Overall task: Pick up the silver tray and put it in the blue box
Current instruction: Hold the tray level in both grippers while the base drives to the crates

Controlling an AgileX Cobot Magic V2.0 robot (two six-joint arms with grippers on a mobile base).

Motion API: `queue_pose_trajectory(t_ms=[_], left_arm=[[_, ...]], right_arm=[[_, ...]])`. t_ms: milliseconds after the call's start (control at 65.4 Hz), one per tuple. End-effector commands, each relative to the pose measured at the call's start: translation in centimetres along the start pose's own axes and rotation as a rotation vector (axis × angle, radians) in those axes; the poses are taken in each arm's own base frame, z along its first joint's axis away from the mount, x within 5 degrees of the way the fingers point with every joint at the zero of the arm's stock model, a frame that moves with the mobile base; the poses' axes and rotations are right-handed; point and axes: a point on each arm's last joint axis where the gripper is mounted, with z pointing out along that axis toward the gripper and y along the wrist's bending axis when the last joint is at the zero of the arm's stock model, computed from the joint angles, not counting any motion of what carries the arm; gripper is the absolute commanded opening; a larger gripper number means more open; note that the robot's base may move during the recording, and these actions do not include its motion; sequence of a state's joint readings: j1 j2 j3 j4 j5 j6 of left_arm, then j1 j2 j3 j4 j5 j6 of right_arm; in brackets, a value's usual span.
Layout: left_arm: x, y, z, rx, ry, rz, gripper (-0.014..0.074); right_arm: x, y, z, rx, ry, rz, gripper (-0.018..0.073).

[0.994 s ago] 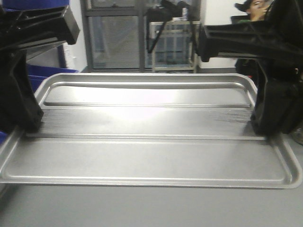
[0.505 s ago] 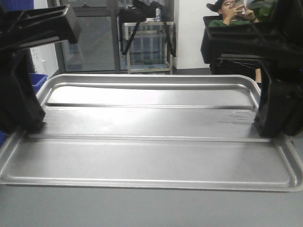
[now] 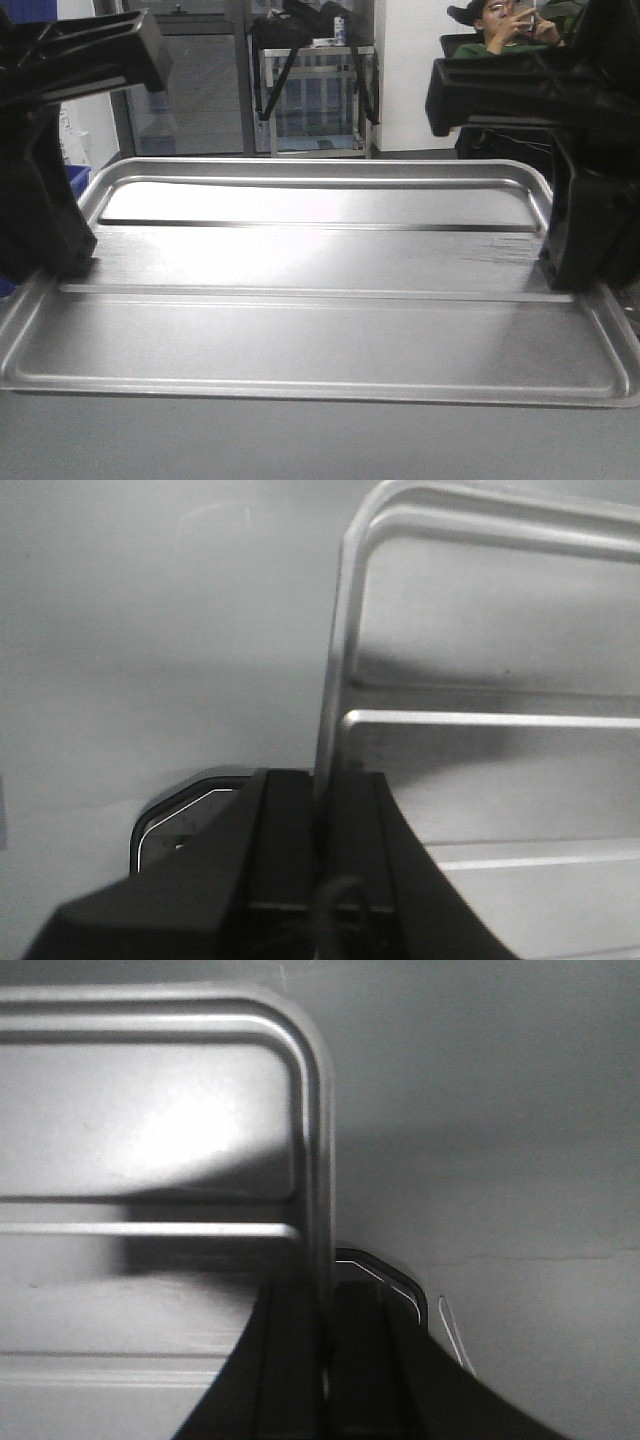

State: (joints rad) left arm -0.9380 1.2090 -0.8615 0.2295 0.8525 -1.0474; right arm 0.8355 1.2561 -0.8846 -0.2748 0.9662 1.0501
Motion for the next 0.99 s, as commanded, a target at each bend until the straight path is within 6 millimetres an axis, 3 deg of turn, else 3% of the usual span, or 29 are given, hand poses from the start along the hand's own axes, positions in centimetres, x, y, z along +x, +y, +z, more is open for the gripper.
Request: queue_pose_trajectory(t_ms=[0,979], left_arm=[[-0.62,0.77,-0.91,-0.07,-0.044,0.026,-0.0104],[-0.62,0.77,-0.91,-0.07,-0.044,0.026,-0.0104]], right_arm=[[-0.52,-1.38,-1.09,0.11,-0.035,-0.022,0.0049],[-0.36,-1.67,-1.1,0.143,-0.016,-0.021,0.0049]])
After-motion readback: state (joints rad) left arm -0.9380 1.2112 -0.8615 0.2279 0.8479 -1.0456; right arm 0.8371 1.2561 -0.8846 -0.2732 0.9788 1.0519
